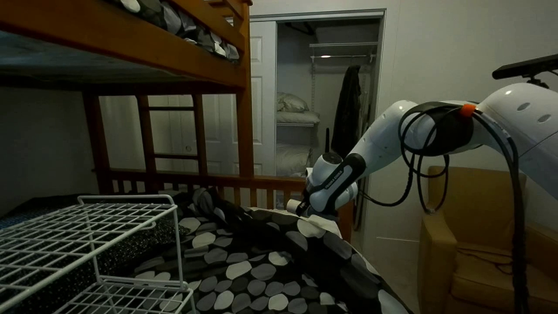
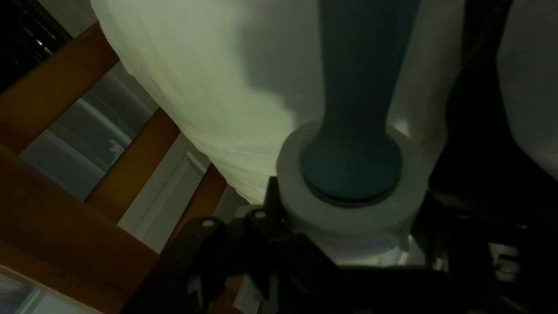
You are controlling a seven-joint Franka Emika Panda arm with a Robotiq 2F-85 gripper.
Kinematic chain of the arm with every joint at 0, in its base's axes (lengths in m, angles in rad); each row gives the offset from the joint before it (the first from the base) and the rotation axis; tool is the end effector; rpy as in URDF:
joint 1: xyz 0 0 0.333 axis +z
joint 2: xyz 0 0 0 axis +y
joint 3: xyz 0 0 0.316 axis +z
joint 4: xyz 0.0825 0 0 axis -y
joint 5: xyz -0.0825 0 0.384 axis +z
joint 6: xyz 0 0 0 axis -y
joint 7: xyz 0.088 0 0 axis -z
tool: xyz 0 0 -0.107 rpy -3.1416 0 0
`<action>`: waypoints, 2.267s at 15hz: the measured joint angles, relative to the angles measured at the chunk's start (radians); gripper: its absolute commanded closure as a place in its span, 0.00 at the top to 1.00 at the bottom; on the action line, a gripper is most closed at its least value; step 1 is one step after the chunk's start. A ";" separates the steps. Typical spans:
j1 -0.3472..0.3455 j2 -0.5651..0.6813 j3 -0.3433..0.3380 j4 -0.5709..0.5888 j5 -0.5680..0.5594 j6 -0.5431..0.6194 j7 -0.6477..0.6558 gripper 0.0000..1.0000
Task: Move the object forward and cover it with the blanket
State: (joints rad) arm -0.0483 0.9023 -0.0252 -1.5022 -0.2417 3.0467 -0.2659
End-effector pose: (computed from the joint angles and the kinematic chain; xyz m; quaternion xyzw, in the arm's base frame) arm 0.7507 -0.0321 0.2005 0.9252 0.2077 0.2985 0.1085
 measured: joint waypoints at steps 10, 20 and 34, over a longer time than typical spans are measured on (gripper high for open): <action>0.006 0.139 0.000 0.173 0.027 -0.001 0.068 1.00; 0.086 0.076 -0.102 0.237 0.059 -0.123 0.208 1.00; 0.106 -0.221 0.047 0.182 0.183 -0.938 0.236 1.00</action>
State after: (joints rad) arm 0.0577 0.6810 0.0222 -1.3204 -0.0583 2.1084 -0.0300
